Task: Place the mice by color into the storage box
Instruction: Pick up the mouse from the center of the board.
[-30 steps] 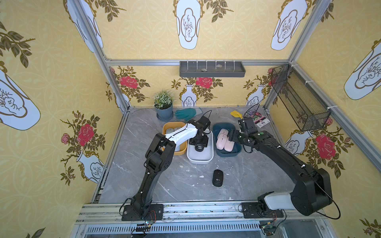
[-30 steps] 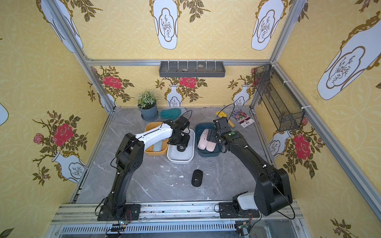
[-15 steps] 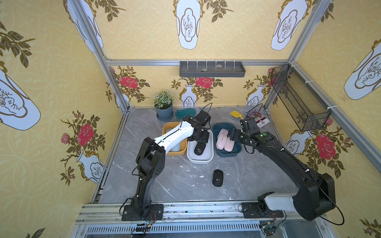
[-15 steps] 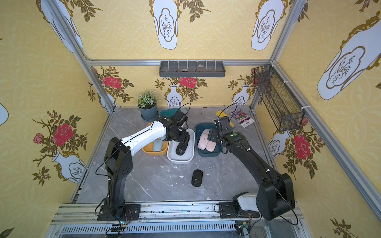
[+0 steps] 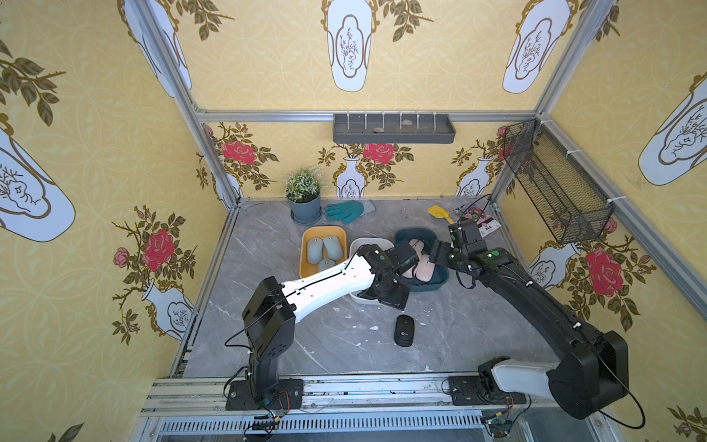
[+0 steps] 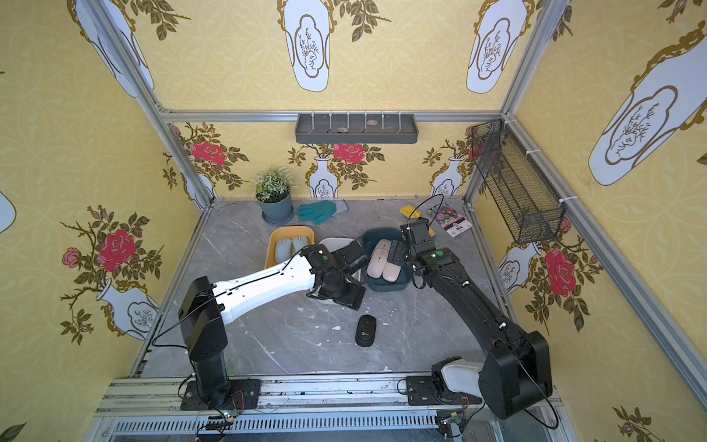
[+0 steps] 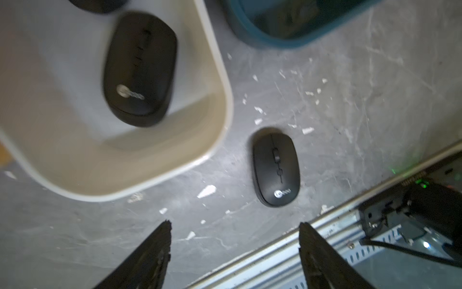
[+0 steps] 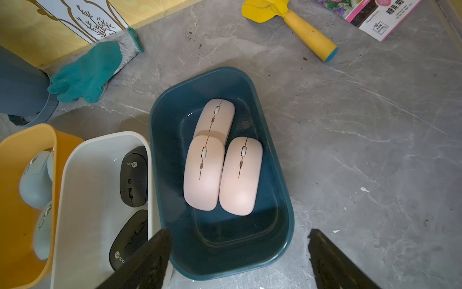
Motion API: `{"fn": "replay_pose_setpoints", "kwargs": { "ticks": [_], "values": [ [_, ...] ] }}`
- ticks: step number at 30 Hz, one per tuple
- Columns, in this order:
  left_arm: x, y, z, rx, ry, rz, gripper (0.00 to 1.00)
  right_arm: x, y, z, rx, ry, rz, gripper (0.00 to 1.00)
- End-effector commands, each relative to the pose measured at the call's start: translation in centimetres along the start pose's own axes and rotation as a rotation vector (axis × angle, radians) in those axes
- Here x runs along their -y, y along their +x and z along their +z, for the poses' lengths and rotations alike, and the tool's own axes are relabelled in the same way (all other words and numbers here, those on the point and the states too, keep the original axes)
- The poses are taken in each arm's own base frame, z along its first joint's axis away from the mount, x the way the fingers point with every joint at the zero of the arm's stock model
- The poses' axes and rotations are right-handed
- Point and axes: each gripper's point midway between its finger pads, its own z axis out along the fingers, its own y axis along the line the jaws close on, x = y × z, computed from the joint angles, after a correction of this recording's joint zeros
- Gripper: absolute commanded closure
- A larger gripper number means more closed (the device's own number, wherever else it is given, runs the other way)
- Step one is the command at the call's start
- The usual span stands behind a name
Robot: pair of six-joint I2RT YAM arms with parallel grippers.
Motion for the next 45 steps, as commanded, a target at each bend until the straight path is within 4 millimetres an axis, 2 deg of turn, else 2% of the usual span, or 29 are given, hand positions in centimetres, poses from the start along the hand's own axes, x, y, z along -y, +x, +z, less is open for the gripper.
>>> {"fn": "replay_pose_setpoints", "kwargs": {
  "ticks": [1,6,9,15,26,33,45],
  "values": [
    [1.6,2.0,1.9,-0.071,0.021,-0.052,0.19,0.8,-0.3,-0.6,0.024,0.034,0.008,0.11],
    [4.3,3.0,4.7,-0.115,0.067,-0.047,0.19,2.7,0.1,-1.1,0.025,0.117,0.029,0.08],
    [4.7,3.5,6.0,-0.147,0.064,-0.051,0.18,3.8,0.5,-1.6,0.031,0.145,0.052,0.05],
    [4.9,4.1,7.1,-0.181,0.05,-0.055,0.2,5.5,0.6,-2.6,0.054,0.152,0.113,0.03],
    [5.3,5.1,9.0,-0.217,0.019,-0.079,0.25,5.8,1.4,-3.2,0.047,0.128,0.107,0.03],
    [5.3,4.8,9.7,-0.222,-0.009,-0.077,0.25,5.9,1.5,-4.1,0.06,0.116,0.121,0.02],
    [4.1,6.1,12.0,-0.285,-0.073,-0.091,0.24,6.0,2.1,-4.3,0.054,0.099,0.136,0.02]
  ]
}}
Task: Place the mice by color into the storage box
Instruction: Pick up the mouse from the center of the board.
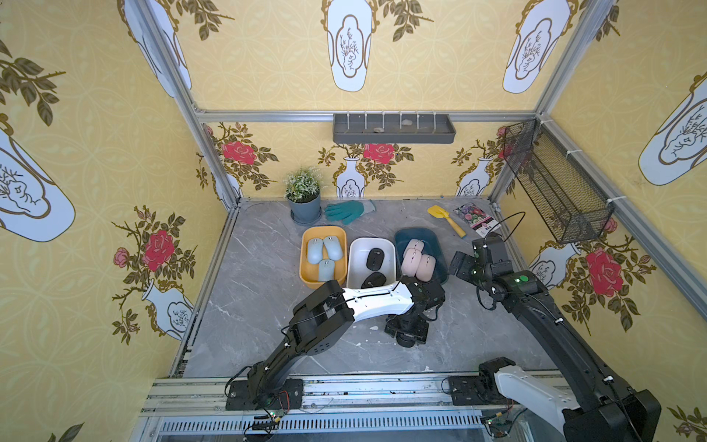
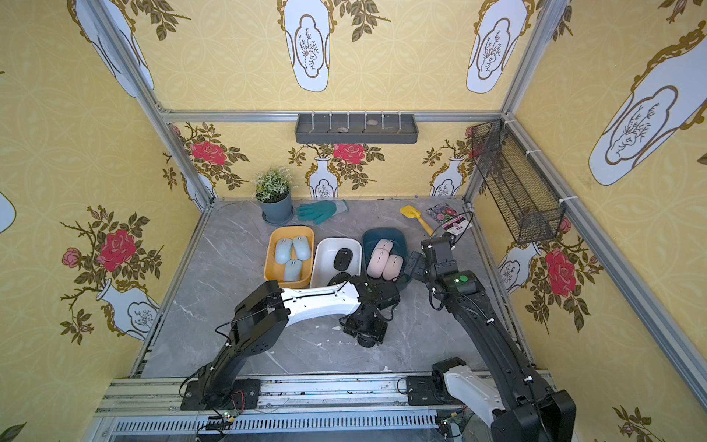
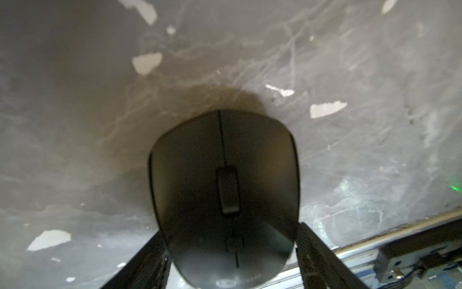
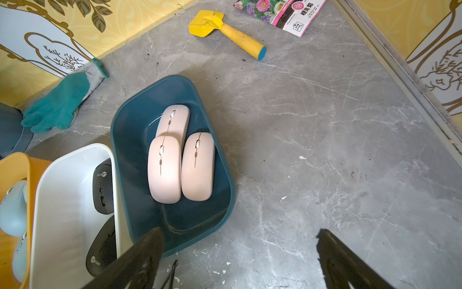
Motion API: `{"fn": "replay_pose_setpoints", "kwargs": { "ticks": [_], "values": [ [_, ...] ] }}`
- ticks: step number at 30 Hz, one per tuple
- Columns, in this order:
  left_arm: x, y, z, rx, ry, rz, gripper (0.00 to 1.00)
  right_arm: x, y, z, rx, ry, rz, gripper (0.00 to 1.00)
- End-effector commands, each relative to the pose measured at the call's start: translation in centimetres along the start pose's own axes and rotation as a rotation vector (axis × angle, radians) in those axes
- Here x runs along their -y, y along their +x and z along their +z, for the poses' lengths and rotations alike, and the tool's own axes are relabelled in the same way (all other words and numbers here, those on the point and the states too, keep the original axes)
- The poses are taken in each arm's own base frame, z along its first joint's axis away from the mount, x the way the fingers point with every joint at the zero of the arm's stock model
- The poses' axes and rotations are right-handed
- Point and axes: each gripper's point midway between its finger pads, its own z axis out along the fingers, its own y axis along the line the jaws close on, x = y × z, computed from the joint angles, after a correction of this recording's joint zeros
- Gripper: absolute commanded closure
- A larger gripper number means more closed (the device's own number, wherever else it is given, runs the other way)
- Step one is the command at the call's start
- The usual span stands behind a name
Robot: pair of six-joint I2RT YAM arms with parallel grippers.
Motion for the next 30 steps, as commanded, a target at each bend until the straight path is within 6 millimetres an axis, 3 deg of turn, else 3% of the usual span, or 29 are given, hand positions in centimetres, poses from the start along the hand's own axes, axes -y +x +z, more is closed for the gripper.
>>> {"fn": "replay_pose_setpoints", "kwargs": {
  "ticks": [1,9,20,26,30],
  "values": [
    [-1.2,0.8,1.1,-0.037,-0.045,-0.02,0.26,0.1,0.2,-0.2,-0.008,0.001,0.012,0.02],
    [-1.7,1.1,0.5,-0.022,-0.049,-0.022,0.47,0.1,0.5,0.1,-0.009,-0.005,0.019,0.02],
    [-1.7,1.0,-1.7,0.025,-0.04,-0.026,0.49,-0.3,0.4,0.5,-0.015,-0.018,0.02,0.02],
    [-1.5,0.7,-5.2,0.082,-0.039,-0.023,0.49,-0.5,-0.2,0.4,-0.003,-0.013,0.011,0.02],
    [-2.0,0.0,-9.6,0.167,-0.06,-0.015,0.47,-0.4,-0.8,0.2,0.016,-0.006,0.013,0.02]
  ]
}}
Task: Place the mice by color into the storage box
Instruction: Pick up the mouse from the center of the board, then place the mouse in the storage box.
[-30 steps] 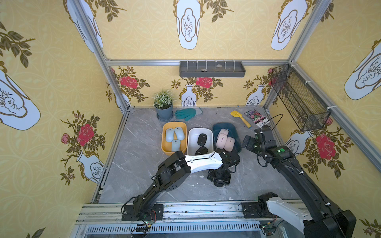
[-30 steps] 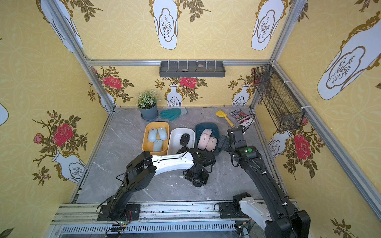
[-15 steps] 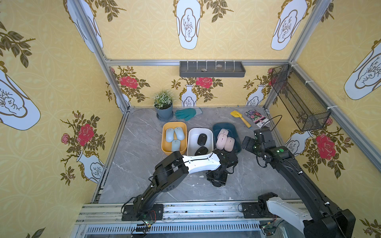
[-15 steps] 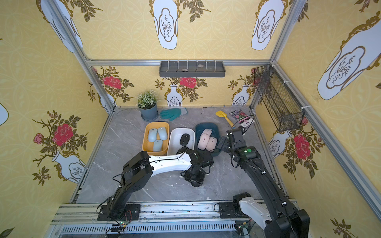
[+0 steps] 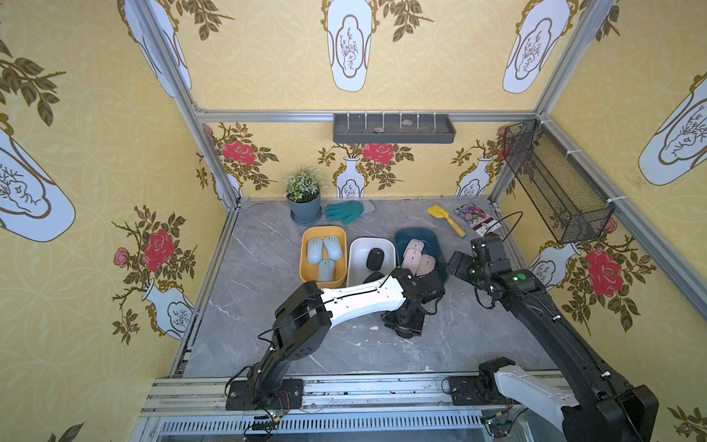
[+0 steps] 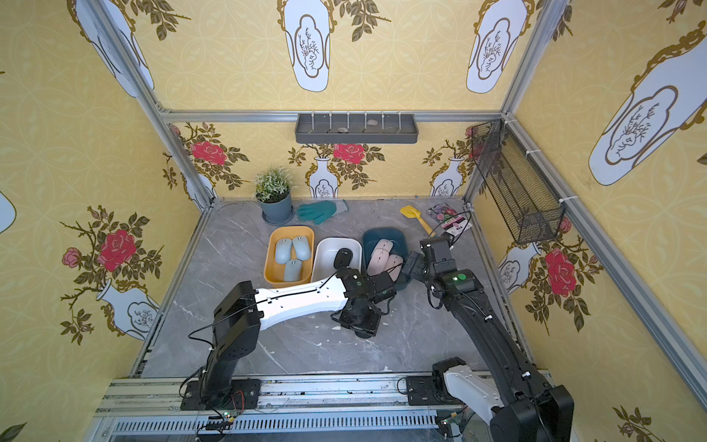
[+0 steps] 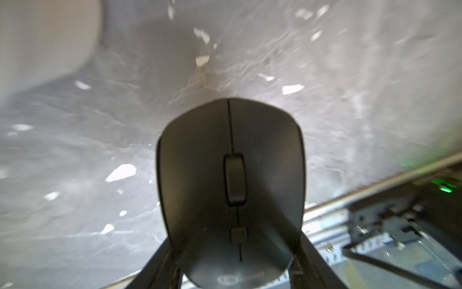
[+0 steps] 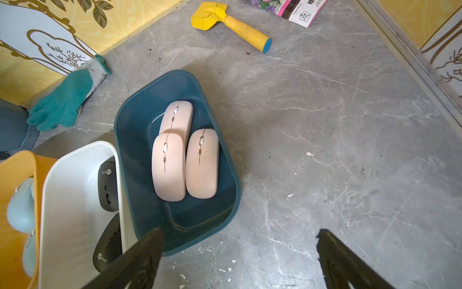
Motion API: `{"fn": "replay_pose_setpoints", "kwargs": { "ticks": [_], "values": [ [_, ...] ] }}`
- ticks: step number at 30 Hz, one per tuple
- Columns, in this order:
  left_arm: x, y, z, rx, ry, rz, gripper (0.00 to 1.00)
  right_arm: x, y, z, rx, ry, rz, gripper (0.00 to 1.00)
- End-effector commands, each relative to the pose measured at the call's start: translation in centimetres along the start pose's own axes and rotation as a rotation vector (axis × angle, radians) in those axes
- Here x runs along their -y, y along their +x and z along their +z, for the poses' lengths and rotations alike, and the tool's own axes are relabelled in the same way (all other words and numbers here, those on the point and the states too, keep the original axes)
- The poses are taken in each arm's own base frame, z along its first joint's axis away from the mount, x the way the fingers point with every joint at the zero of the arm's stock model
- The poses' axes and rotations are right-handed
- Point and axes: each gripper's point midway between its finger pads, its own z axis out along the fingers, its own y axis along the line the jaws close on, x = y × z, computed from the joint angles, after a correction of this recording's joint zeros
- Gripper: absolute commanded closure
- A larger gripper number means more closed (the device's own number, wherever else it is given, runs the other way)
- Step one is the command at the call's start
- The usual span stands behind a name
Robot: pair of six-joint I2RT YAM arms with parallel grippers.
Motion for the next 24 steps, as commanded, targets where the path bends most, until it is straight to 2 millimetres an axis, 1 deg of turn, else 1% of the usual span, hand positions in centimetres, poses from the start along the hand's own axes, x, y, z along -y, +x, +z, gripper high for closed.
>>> {"fn": "replay_pose_setpoints", "kwargs": {
  "ticks": [1,3,8,11,12,15,17,20,24],
  "values": [
    [-2.0,-0.7,-2.8,0.051,-0.084,0.003,0.46,0.0,-1.0,-0.1,0.035,0.008,-0.002,0.02],
    [-2.9,-2.0,-4.5,0.09,-0.082,0.001,0.45,-0.2,-1.1,0.1,0.035,-0.002,0.004,0.02],
    [-6.9,-6.2,-8.1,0.199,-0.119,-0.024,0.44,-1.4,-1.4,0.6,0.019,-0.036,0.012,0.02],
    [-9.2,-9.0,-9.9,0.264,-0.144,-0.04,0.44,-1.9,-2.3,0.7,0.03,-0.039,0.011,0.02],
    [-9.6,-10.1,-10.2,0.287,-0.132,-0.046,0.44,-2.2,-2.7,0.6,0.035,-0.044,0.011,0.02],
    [-10.2,-12.7,-10.3,0.323,-0.076,-0.03,0.44,-2.7,-3.5,0.8,0.05,-0.05,0.009,0.03],
    [-10.9,-14.4,-9.8,0.337,-0.07,-0.025,0.43,-2.9,-3.8,1.0,0.055,-0.046,0.006,0.03],
    [-12.0,-16.4,-8.6,0.331,-0.067,-0.024,0.43,-3.1,-3.8,1.8,0.042,-0.035,0.0,0.03],
    [-13.4,-18.4,-6.5,0.318,-0.046,-0.025,0.43,-3.1,-3.7,2.7,0.019,-0.01,-0.007,0.03]
  ]
}}
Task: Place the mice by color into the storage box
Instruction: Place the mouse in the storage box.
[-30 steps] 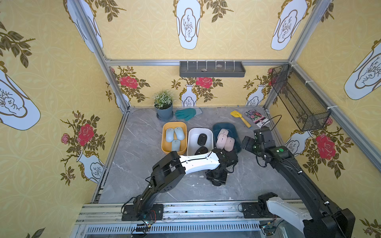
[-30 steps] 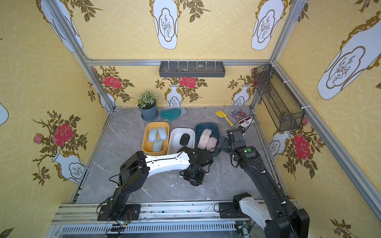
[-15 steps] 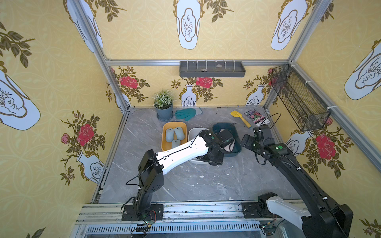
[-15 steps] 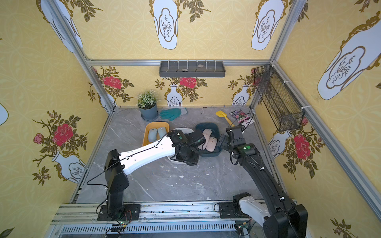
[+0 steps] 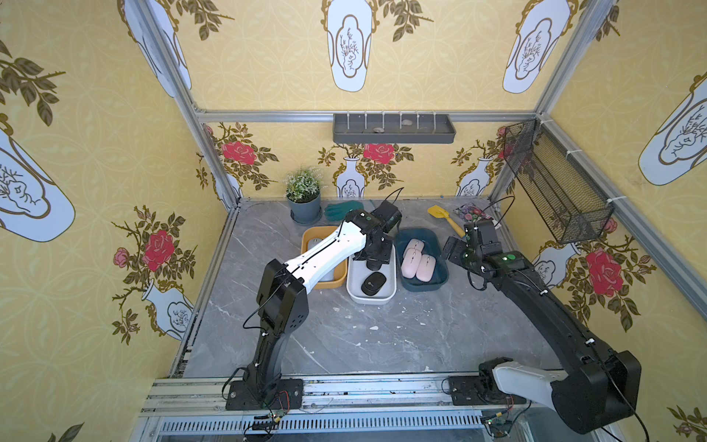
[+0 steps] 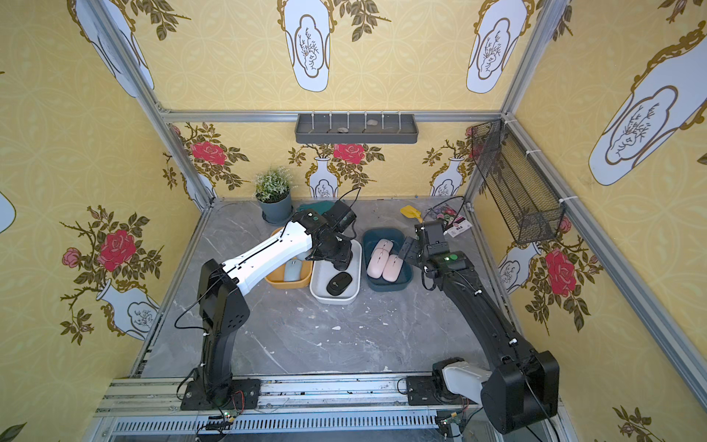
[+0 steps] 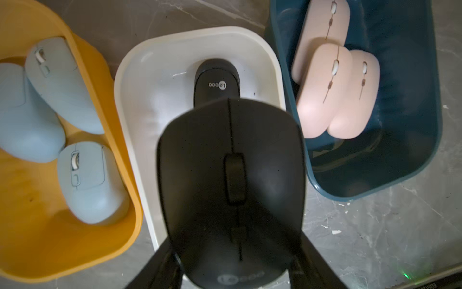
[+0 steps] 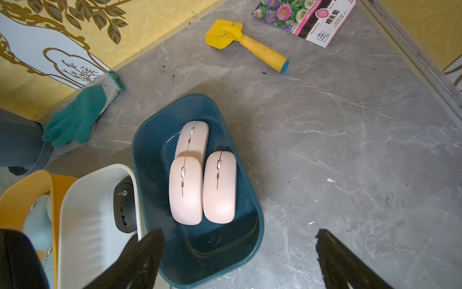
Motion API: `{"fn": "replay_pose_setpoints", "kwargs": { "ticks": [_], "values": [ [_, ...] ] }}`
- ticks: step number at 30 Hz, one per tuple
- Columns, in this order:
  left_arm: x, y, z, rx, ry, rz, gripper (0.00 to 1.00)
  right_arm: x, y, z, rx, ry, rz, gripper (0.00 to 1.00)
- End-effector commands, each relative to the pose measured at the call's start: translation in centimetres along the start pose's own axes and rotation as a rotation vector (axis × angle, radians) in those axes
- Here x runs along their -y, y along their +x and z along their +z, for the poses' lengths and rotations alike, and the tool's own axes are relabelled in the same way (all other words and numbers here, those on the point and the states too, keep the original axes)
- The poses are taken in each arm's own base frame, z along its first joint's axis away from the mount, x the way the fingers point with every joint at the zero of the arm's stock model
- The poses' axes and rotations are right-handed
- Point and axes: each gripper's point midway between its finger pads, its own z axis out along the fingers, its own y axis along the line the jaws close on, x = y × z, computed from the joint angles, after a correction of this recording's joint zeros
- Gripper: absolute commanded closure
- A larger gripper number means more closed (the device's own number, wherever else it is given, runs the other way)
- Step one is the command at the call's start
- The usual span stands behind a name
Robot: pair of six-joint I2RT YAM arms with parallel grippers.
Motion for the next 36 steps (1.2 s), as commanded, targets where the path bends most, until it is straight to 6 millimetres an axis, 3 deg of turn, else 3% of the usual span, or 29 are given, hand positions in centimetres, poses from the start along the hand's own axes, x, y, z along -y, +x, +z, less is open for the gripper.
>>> {"fn": "replay_pose_setpoints", "kwargs": {
  "ticks": [1,7,17,30,36],
  "values": [
    [-0.2,-1.3,2.0,0.006,0.039,0.042,0.43,-0.4,-0.9,0.4,0.026,0.002,-0.005,0.03],
    [-2.0,-1.7,5.4,-0.046,0.045,0.027,0.43,-0.7,-0.6,1.7,0.0,0.012,-0.013,0.03],
    [-2.1,-0.4,9.8,-0.119,0.049,0.019,0.42,-0.9,0.0,3.6,-0.035,0.027,-0.03,0.04],
    [-3.1,-0.1,12.4,-0.149,0.041,-0.01,0.42,-0.7,0.7,4.5,-0.05,0.027,-0.03,0.04],
    [-3.3,0.0,12.1,-0.151,0.032,-0.014,0.35,-0.8,0.7,4.4,-0.05,0.023,-0.028,0.03]
  ]
}}
